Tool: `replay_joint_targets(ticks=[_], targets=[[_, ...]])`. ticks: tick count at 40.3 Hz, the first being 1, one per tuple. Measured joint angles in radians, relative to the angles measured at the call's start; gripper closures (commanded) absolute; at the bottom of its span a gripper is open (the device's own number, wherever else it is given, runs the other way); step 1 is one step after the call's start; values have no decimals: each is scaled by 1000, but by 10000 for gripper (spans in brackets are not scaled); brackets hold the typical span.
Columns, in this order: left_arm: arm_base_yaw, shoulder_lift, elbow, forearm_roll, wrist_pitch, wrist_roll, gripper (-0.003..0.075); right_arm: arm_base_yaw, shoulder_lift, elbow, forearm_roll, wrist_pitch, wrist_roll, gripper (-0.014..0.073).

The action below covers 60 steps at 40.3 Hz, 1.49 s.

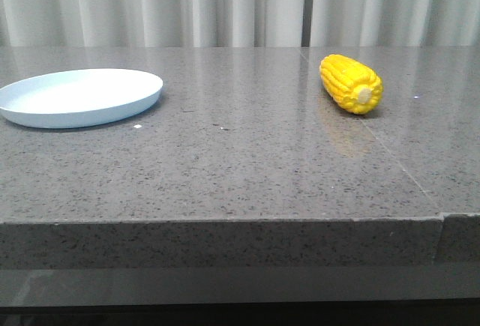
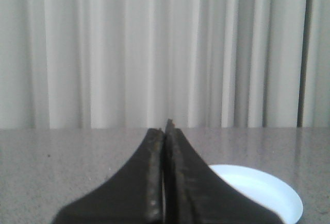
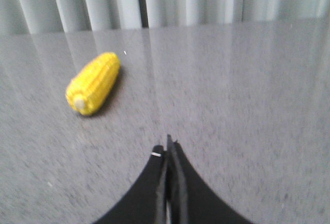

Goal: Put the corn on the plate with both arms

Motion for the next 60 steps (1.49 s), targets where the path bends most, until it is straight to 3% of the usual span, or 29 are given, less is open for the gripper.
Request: replay_joint_targets(ticks=[10, 19, 23, 28, 31, 34, 52, 60], targets=[[0, 194, -272, 119, 257, 0, 741, 0, 211, -248, 0, 99, 0, 661], [0, 335, -318, 123, 271, 0, 723, 0, 414, -313, 0, 30, 0, 642], [0, 337, -320, 123, 269, 0, 584, 0, 427, -312, -1, 23, 0, 501], [0, 337, -320, 124, 269, 0, 266, 0, 427, -314, -1, 23, 0, 207], [0, 337, -320, 124, 269, 0, 120, 0, 427, -314, -1, 23, 0, 71], [0, 337, -320, 124, 269, 0, 57, 0, 427, -314, -1, 23, 0, -18], [0, 349, -322, 111, 269, 0, 145, 0, 427, -314, -1, 23, 0, -36], [0, 526, -396, 89, 303, 0, 153, 0, 427, -314, -2, 23, 0, -36]])
